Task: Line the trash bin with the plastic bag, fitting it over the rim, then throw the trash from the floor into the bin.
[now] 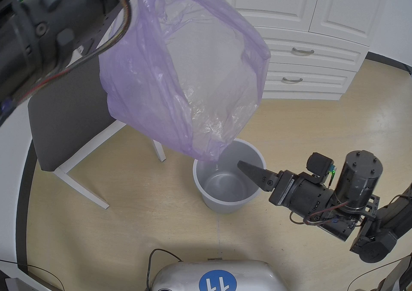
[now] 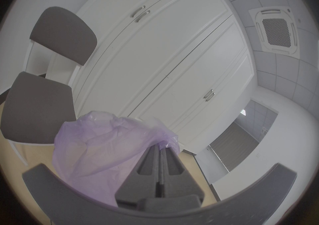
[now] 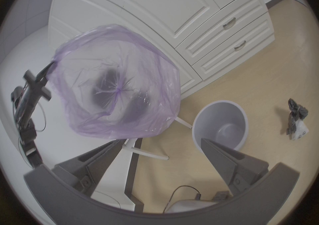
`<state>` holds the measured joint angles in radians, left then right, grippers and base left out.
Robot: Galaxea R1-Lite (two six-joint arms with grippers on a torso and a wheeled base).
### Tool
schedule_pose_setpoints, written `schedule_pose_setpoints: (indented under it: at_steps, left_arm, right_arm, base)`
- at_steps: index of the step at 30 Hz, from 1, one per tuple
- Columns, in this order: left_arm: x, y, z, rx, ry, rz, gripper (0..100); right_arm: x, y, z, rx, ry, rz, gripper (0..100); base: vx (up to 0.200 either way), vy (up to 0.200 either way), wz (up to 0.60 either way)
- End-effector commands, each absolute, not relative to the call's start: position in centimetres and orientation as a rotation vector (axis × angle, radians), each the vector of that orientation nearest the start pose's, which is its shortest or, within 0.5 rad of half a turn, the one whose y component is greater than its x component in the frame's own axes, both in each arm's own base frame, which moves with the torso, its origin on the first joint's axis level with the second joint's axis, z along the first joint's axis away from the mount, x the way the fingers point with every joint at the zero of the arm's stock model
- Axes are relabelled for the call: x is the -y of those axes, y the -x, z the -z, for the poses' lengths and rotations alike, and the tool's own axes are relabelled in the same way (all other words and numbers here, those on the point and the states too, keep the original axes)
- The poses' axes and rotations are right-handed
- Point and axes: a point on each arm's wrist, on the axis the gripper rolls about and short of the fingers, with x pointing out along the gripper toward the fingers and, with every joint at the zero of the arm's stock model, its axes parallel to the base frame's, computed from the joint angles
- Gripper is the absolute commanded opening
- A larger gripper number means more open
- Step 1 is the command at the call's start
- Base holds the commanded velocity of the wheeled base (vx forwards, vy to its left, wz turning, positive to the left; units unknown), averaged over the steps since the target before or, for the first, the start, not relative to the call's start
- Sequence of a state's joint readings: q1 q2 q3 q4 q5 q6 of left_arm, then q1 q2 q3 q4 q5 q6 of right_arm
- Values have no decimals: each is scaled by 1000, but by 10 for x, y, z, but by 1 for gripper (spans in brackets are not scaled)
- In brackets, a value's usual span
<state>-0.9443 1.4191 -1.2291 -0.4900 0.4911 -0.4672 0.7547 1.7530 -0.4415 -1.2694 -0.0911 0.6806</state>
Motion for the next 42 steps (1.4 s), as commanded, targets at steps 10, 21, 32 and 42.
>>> schedule_pose_setpoints:
  at_steps: [10,21,32,42]
  left_arm:
    - [160,-69,-352,98,809,791,0]
    - [200,-61,-325,-32,768,874,0]
    - [197,-63,-327,-6,785,864,0]
    - [194,-76,-326,18,774,805,0]
  right_arm:
    - [-219,-245,-92,-200,-795,-532,100]
    - [-227,-253,-85,-204,-827,-516,100]
    - [-225,-244,-92,-196,-820,-526,0]
    - [-212,-222,-79,-319,-724,-610,0]
  base:
    - [0,0,0]
    - [0,0,0]
    - [0,0,0]
    - [0,0,0]
